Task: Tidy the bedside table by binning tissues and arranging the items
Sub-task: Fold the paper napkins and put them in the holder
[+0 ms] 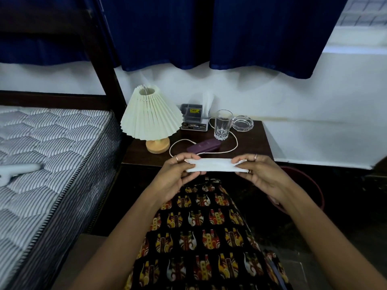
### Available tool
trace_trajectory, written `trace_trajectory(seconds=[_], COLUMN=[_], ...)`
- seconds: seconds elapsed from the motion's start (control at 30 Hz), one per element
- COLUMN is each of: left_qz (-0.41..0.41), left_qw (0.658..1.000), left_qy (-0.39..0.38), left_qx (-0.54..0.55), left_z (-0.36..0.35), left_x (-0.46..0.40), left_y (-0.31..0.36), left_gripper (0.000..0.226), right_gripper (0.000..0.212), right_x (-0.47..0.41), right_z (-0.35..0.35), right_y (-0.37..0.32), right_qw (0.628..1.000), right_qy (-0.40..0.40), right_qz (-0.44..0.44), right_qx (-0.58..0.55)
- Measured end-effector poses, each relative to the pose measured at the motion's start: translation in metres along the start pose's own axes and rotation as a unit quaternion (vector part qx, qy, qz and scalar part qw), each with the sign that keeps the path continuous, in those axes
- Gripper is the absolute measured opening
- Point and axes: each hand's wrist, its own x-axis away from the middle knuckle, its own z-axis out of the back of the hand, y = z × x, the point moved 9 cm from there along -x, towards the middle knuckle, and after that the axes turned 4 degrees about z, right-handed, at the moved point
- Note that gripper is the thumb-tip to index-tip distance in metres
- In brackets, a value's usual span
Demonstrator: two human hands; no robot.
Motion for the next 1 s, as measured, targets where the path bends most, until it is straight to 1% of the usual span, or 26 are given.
trace_trajectory(seconds=[0.07, 0.13, 0.2, 0.23, 0.27, 0.33, 0.4, 0.43, 0.5, 0.53, 0.63, 0.67, 0.73, 0.8, 0.87, 0.9, 1.0], left_qz=[0.001, 0.014, 0.017, 0.009, -0.006, -0.038, -0.064, -0.073, -0.088, -0.094, -0.106, -0.108, -0.108, -0.104, -0.100, -0.104, -0.116], left_qw=[1.000, 0.997, 0.995, 0.996, 0.995, 0.993, 0.991, 0.989, 0.988, 0.988, 0.986, 0.985, 0.983, 0.981, 0.975, 0.969, 0.944], left_qy=[0.007, 0.007, 0.025, 0.041, 0.055, 0.070, 0.075, 0.080, 0.084, 0.085, 0.100, 0.105, 0.118, 0.147, 0.197, 0.221, 0.246], left_qx=[0.029, 0.073, 0.092, 0.085, 0.080, 0.082, 0.095, 0.098, 0.096, 0.092, 0.078, 0.080, 0.086, 0.070, 0.009, -0.038, -0.185], left_z=[0.002, 0.003, 0.006, 0.008, 0.010, 0.010, 0.010, 0.010, 0.010, 0.009, 0.014, 0.017, 0.024, 0.038, 0.058, 0.068, 0.080], left_x=[0.001, 0.000, -0.001, -0.003, -0.005, -0.008, -0.013, -0.016, -0.021, -0.024, -0.036, -0.040, -0.049, -0.062, -0.075, -0.081, -0.093], left_y=[0.002, 0.000, -0.002, -0.002, -0.001, 0.002, 0.003, 0.003, 0.005, 0.006, 0.005, 0.004, 0.004, 0.001, -0.007, -0.010, -0.017], left_gripper=[0.024, 0.031, 0.038, 0.037, 0.029, 0.006, 0.010, 0.012, 0.015, 0.017, 0.018, 0.018, 0.018, 0.019, 0.021, 0.021, 0.019], right_gripper=[0.025, 0.025, 0.018, 0.017, 0.021, 0.034, 0.047, 0.052, 0.055, 0.050, 0.019, 0.015, 0.016, 0.023, 0.029, 0.029, 0.023], right_x=[0.000, -0.001, -0.001, -0.001, -0.003, -0.007, -0.013, -0.017, -0.025, -0.030, -0.050, -0.058, -0.081, -0.109, -0.138, -0.154, -0.207], right_z=[0.000, 0.000, -0.001, -0.003, -0.003, -0.004, -0.011, -0.018, -0.032, -0.037, -0.041, -0.039, -0.035, -0.033, -0.030, -0.030, -0.031], right_y=[-0.006, -0.009, -0.012, -0.013, -0.014, -0.013, -0.009, -0.007, -0.002, -0.001, 0.001, 0.002, -0.004, -0.017, -0.036, -0.048, -0.077], right_qw=[1.000, 1.000, 0.999, 0.999, 0.997, 0.987, 0.979, 0.978, 0.982, 0.985, 0.992, 0.992, 0.993, 0.992, 0.987, 0.983, 0.970], right_qy=[0.012, 0.025, 0.030, 0.032, 0.037, 0.055, 0.061, 0.055, 0.043, 0.043, 0.077, 0.093, 0.113, 0.122, 0.137, 0.146, 0.165], right_qz=[0.010, 0.015, 0.012, 0.010, 0.009, 0.003, -0.014, -0.025, -0.037, -0.034, -0.014, -0.008, 0.002, 0.018, 0.045, 0.062, 0.113], right_qx=[0.004, 0.007, -0.016, -0.040, -0.072, -0.149, -0.195, -0.198, -0.177, -0.161, -0.101, -0.079, -0.023, 0.029, 0.073, 0.093, 0.137])
